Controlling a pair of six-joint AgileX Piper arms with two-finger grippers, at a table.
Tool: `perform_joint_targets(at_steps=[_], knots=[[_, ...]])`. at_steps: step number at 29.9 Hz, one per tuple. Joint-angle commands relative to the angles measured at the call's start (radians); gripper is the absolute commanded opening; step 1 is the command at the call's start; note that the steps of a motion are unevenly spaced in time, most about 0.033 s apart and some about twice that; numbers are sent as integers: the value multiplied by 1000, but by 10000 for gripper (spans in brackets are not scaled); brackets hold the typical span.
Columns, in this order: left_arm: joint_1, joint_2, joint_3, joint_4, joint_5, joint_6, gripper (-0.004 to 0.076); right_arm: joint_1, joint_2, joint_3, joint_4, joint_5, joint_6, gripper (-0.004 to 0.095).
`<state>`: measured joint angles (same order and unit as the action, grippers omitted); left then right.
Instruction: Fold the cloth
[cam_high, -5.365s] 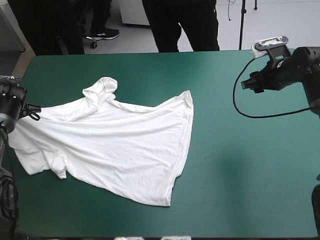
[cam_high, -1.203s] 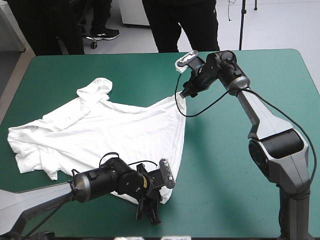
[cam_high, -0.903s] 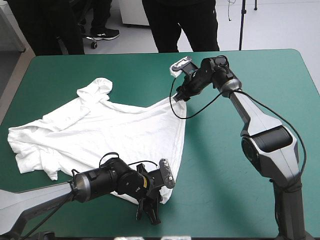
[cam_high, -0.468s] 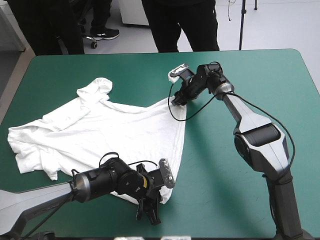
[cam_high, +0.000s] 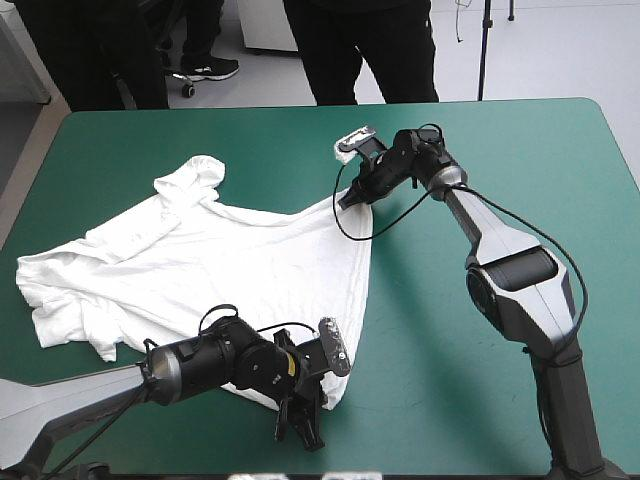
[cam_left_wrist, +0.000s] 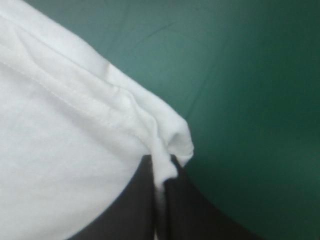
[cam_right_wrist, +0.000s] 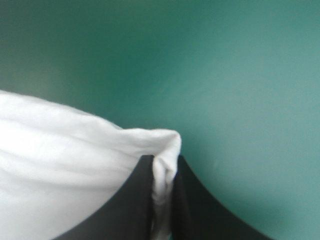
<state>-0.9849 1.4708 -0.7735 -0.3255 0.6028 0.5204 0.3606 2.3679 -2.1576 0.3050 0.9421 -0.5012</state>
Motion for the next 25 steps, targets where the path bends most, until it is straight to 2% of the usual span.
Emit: perform_joint_targets(at_steps=[1, 7, 11, 14, 19, 25], knots=[[-11, -3, -2, -57, 11, -29, -17, 0, -41, -18, 25, 21, -1, -15], [9, -33, -34, 28, 13, -150, -17, -24, -89, -18, 11, 67, 15, -17], [75, -86, -101, 80, 12, -214, -17, -59, -186, -18, 5, 87, 25, -17], [135, -118, -181, 82, 53, -228, -17, -85, -272, -18, 8, 97, 38, -17], [168, -156, -380, 211, 161, -252, -17, -121, -400, -18, 15, 105, 63, -17], [168, -167, -662, 390, 261, -387, -17, -140, -550, -18, 6, 103, 81, -17]])
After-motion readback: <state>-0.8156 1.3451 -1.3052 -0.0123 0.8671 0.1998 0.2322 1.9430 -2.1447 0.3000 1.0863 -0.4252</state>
